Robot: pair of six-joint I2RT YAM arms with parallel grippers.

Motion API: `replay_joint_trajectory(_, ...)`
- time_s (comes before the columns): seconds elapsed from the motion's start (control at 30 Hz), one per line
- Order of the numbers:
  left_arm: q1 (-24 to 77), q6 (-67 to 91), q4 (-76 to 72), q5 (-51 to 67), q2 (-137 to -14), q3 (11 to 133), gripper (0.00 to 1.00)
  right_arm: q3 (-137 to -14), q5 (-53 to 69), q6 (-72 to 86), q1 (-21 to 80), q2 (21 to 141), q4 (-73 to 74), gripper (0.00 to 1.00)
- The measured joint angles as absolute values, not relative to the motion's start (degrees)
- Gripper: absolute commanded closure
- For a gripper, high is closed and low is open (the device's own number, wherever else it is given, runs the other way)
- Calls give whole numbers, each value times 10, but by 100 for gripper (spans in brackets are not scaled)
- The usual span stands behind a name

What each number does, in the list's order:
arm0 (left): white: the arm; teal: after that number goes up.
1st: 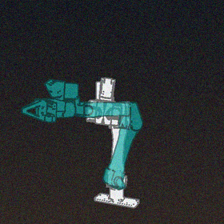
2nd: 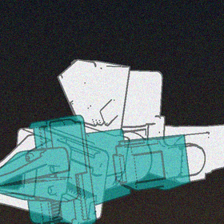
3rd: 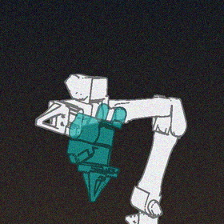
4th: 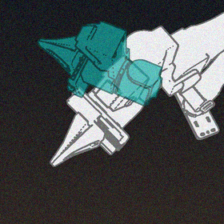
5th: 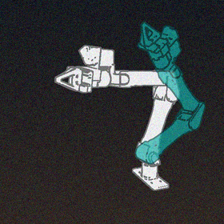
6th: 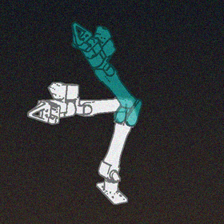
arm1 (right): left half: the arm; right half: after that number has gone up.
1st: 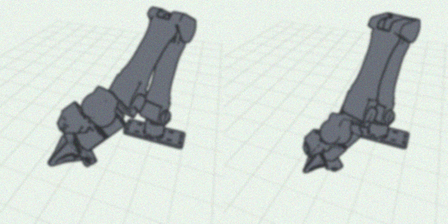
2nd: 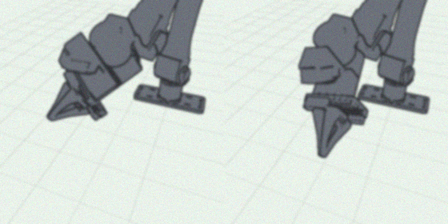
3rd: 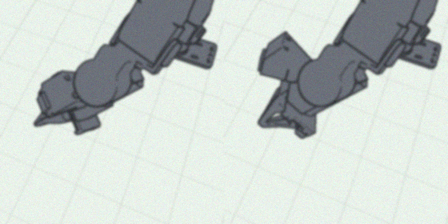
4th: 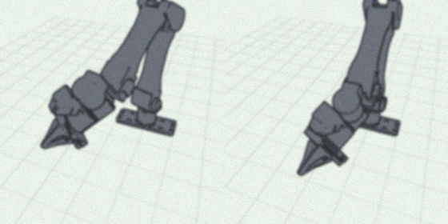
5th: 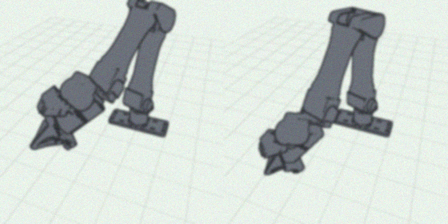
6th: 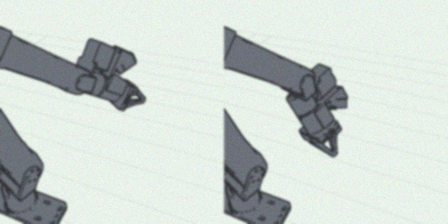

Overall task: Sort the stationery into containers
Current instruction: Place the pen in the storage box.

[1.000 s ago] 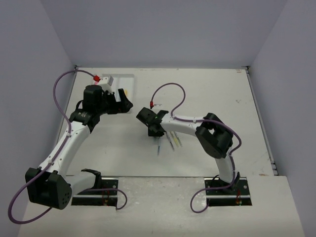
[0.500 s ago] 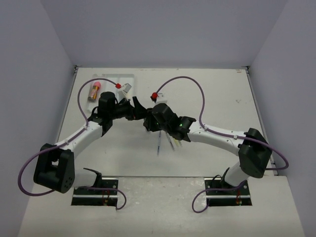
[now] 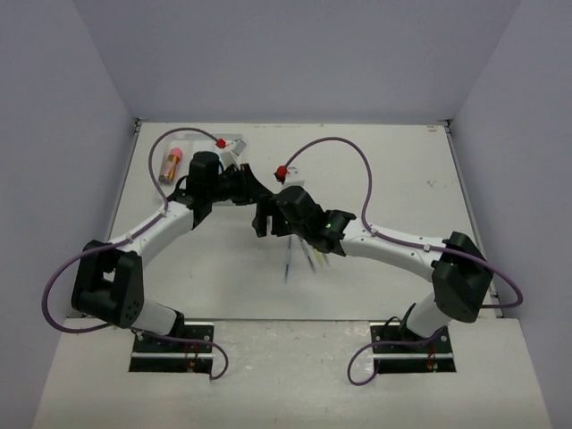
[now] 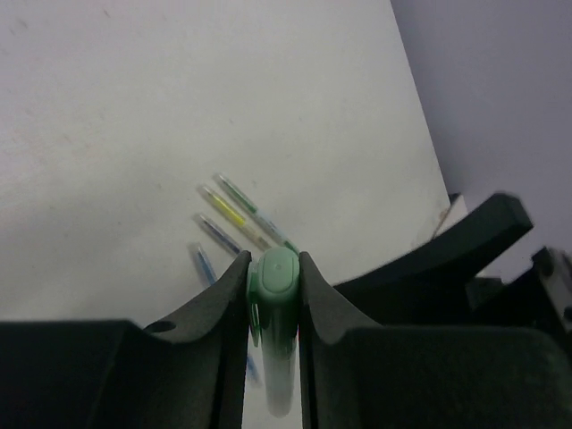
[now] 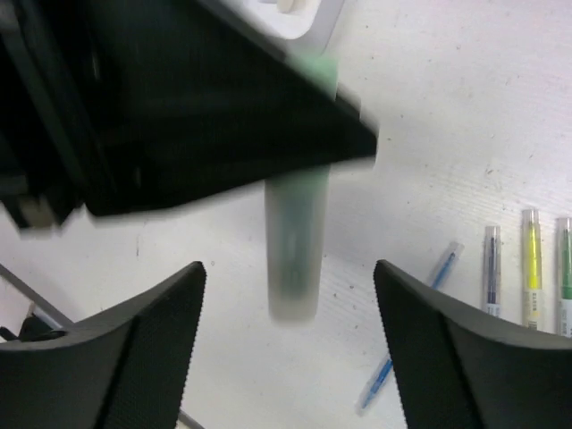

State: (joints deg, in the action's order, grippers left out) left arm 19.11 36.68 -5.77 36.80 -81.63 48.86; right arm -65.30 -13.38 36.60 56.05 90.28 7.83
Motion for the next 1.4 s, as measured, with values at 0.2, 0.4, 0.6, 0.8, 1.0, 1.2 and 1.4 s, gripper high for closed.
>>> replay_joint_trajectory(0.2,164,269,143,115,-921,733,100,-653,-155,371,541,902,120,5)
replay_joint_trajectory(0.4,84,208,282,-1,-1158,1057,100,-640,-160,367,523,873,150,4)
replay_joint_trajectory(0.6,62,184,366,0,-1284,1104,100,-625,-158,360,518,849,158,4)
replay_joint_trajectory(0.8,73,183,380,29,-1294,1098,100,-604,-152,361,504,849,168,5)
replay_joint_trajectory(1.0,82,184,374,41,-1293,1086,54,-603,-149,364,498,849,176,5)
replay_joint_trajectory(1.2,90,185,376,29,-1293,1084,7,-603,-141,368,492,849,197,8)
replay_joint_trajectory(1.4,101,184,392,19,-1257,1082,0,-603,-137,376,454,852,244,24)
